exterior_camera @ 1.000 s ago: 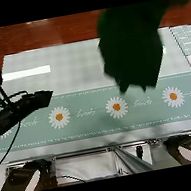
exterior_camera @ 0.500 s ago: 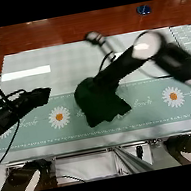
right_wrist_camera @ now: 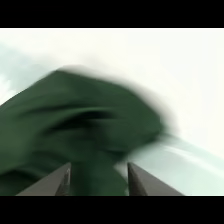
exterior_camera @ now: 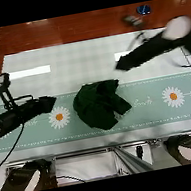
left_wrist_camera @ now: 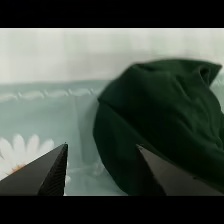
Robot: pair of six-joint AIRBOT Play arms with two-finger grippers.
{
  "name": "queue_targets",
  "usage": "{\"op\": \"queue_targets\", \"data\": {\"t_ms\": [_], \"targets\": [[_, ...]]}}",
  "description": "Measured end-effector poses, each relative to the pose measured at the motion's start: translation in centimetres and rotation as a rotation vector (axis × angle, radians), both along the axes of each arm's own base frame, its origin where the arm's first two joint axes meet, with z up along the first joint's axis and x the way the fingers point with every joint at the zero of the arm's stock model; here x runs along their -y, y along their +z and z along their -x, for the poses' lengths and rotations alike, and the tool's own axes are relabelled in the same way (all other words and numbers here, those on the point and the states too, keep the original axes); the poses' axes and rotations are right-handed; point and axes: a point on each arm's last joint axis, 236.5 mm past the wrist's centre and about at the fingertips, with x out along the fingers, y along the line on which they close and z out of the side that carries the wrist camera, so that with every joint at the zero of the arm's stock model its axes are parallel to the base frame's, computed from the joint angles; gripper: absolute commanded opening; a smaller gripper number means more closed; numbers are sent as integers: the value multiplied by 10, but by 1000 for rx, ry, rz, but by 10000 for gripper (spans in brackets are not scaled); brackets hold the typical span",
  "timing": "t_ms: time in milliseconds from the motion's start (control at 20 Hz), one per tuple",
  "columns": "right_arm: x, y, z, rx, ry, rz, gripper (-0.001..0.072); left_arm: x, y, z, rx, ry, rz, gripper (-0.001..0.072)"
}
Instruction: Fold the shirts.
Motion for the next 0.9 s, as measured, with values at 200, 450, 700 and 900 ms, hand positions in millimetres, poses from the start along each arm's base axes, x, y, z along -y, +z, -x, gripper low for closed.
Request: {"op": "queue_targets", "data": {"t_ms": [200,450,700,900], "targets": [[110,-14,30,-27,-289,33,405,38,-10,16,-213,-107,122,508],[139,-80,95,-165,-417,25,405,87,-33,34,-457,-268,249,508],[114,-139,140,-322,-465,-80,405,110,-54,19,-470,-273,272,19],[99,-156,156,-385,-469,-130,405,114,-50,-1,-396,-263,271,19]]}}
